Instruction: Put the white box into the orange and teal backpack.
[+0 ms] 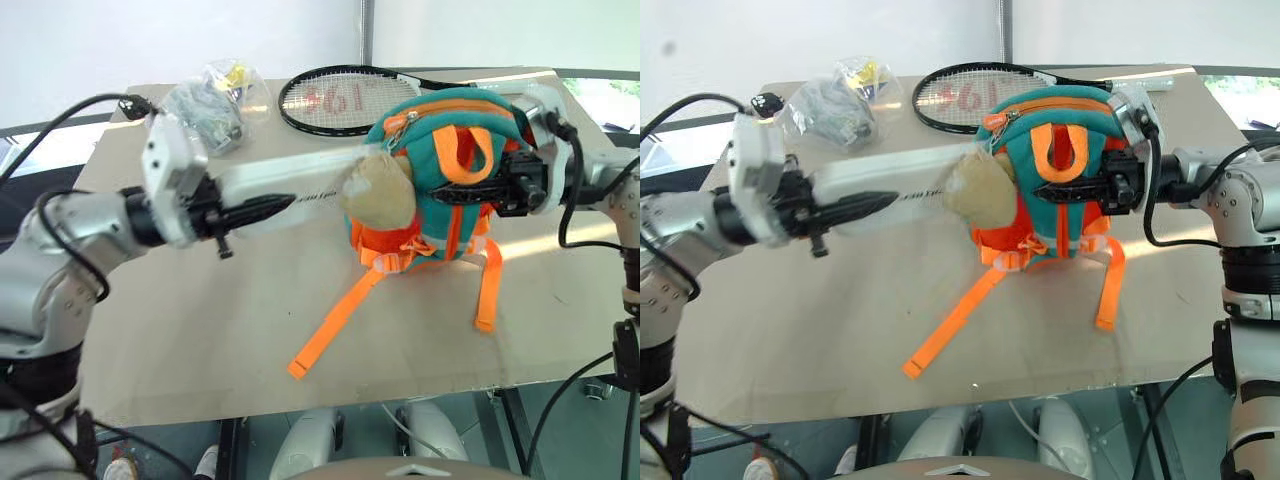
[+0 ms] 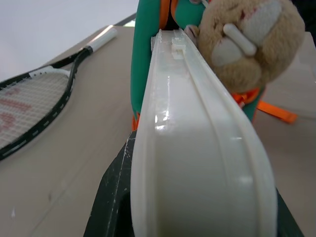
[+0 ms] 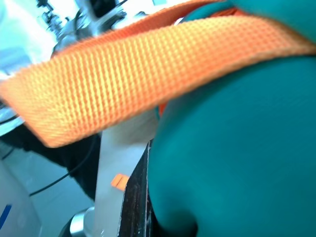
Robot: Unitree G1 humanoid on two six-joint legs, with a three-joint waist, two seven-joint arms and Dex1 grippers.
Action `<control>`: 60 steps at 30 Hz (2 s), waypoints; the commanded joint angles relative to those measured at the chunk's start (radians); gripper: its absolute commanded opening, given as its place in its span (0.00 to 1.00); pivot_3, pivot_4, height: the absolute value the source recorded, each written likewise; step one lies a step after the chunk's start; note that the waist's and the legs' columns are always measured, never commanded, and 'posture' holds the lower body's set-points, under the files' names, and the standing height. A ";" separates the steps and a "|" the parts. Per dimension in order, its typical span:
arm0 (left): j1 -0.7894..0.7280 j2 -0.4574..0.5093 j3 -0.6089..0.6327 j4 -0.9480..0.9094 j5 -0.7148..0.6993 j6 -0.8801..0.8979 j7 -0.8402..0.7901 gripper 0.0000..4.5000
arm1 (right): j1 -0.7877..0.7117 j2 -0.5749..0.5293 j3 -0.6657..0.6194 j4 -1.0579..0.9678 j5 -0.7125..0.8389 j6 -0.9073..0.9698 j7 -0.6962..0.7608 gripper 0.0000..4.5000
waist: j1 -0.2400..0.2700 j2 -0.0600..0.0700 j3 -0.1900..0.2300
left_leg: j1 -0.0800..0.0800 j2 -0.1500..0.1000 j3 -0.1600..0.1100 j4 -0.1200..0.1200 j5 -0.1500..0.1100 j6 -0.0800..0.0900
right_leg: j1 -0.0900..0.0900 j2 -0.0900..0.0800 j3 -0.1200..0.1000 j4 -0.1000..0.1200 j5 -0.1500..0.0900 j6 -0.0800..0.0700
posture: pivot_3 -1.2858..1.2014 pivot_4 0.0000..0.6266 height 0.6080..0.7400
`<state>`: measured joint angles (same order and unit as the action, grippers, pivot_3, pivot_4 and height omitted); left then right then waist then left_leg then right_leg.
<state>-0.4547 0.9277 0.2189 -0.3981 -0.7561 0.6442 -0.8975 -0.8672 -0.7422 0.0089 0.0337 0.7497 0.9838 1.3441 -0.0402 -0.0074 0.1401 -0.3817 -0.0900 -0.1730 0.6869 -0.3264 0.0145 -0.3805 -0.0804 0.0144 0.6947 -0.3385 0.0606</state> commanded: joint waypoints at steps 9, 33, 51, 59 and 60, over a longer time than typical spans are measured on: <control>-0.383 -0.140 -0.273 0.188 0.102 -0.039 -0.169 0.21 | 0.038 -0.007 0.014 -0.163 0.064 -0.008 0.046 0.01 | -0.001 0.000 0.000 | -0.003 0.000 0.000 0.004 0.000 0.000 | 0.001 0.000 -0.002 0.001 0.000 0.000 | 0.52 0.24 1.00; -0.502 -0.430 -0.309 0.459 0.341 -0.016 -0.187 0.99 | 0.138 0.075 -0.124 -0.247 0.181 0.001 -0.231 0.00 | -0.006 0.000 -0.001 | -0.010 -0.001 -0.002 0.017 0.000 0.000 | 0.000 0.000 -0.002 0.004 0.002 0.004 | 0.52 0.24 1.00; -0.130 -0.422 0.162 0.027 -0.330 0.578 0.189 0.99 | 0.095 0.150 -0.065 -0.165 0.132 -0.062 -0.251 0.00 | -0.011 -0.001 -0.001 | -0.008 -0.003 -0.007 0.017 0.000 0.000 | 0.001 -0.001 -0.006 0.002 0.002 0.004 | 0.52 0.24 1.00; -0.160 -0.551 0.029 -0.002 -0.341 0.567 0.403 0.64 | 0.097 0.143 -0.062 -0.178 0.129 -0.048 -0.260 0.00 | -0.003 -0.002 -0.001 | -0.003 -0.003 -0.001 0.017 0.000 0.000 | 0.005 -0.001 0.001 0.003 0.003 0.004 | 0.52 0.24 1.00; -0.159 -0.553 0.025 -0.007 -0.351 0.562 0.408 0.54 | 0.098 0.143 -0.065 -0.179 0.131 -0.047 -0.264 0.00 | -0.003 -0.002 -0.001 | -0.003 -0.003 0.000 0.017 0.000 0.000 | 0.005 -0.001 0.001 0.003 0.003 0.005 | 0.52 0.24 1.00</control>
<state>-0.5961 0.3814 0.2654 -0.3650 -1.0850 1.2200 -0.5052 -0.7451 -0.6042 -0.0451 -0.1079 0.8545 0.9376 1.0759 -0.0435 -0.0090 0.1387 -0.3844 -0.0928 -0.1732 0.7037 -0.3264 0.0149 -0.3756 -0.0814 0.0157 0.6977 -0.3359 0.0651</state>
